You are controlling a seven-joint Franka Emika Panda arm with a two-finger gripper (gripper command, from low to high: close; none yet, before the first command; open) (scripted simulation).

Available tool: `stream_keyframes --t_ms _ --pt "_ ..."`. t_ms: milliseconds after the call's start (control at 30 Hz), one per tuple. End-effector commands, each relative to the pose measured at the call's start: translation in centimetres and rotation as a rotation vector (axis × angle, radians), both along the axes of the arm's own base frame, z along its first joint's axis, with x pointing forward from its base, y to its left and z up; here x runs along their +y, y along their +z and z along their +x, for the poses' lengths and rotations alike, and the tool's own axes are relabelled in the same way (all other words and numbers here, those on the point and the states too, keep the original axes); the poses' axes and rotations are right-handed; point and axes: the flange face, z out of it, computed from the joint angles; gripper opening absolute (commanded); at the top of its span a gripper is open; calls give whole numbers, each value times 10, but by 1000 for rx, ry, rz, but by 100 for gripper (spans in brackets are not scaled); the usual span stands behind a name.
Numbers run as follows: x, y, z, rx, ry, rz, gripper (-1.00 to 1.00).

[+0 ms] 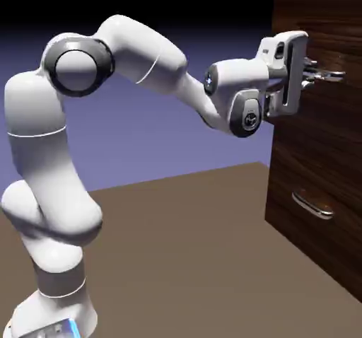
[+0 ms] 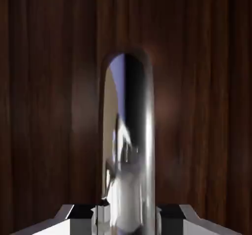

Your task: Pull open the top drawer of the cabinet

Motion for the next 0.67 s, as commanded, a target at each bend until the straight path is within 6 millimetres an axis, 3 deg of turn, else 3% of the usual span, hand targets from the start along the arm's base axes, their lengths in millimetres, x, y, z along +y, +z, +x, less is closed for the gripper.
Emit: stream_keyframes --t_ms 0,500,533,633 --pt "0 0 -9 -1 0 0 -100" --pt "0 0 -173 0 1 0 -100" --pt "0 0 -173 0 1 0 100" --pt "0 3 -182 -11 -3 -2 100"
